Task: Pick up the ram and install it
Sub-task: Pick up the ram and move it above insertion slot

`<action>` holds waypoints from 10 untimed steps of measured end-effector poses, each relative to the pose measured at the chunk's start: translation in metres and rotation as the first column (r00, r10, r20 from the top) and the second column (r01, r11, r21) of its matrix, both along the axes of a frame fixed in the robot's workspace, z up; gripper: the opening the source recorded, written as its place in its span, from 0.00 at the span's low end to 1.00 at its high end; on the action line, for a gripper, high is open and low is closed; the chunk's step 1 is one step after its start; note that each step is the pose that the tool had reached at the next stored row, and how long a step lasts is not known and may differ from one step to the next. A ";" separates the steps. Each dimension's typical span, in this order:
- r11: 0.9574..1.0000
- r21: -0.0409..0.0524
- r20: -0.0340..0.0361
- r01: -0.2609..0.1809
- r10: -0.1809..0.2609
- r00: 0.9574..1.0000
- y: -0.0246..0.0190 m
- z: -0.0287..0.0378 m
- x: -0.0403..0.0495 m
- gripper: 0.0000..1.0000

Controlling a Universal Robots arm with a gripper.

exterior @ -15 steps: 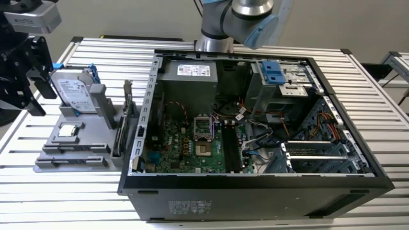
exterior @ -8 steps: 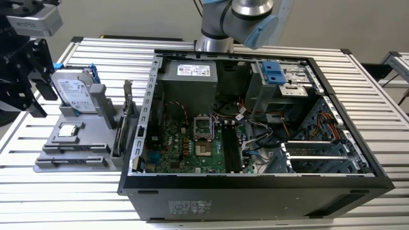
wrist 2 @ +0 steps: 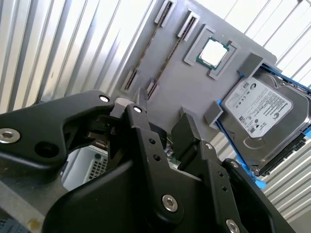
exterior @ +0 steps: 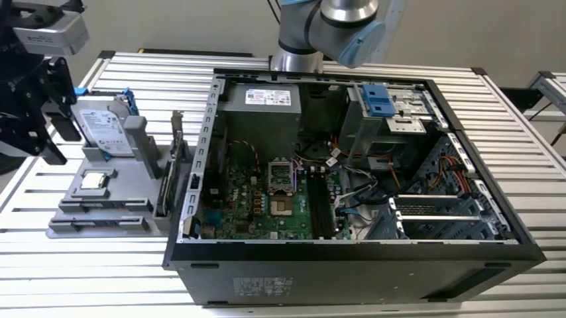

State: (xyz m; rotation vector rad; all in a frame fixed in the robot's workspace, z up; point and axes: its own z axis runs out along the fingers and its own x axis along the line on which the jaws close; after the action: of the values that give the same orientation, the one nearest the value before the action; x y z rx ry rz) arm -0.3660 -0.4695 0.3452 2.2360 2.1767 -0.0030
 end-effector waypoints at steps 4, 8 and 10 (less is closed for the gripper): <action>1.000 0.000 0.000 -0.003 0.003 1.000 0.0000 -0.0023 0.0000 1.00; 1.000 0.000 0.000 -0.005 0.005 1.000 0.0000 -0.0046 0.0000 1.00; 1.000 0.000 0.000 -0.007 0.007 1.000 0.0000 -0.0056 0.0000 1.00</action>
State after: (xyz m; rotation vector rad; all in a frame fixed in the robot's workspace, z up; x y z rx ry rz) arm -0.3660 -0.4695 0.3396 2.2289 2.1840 -0.0031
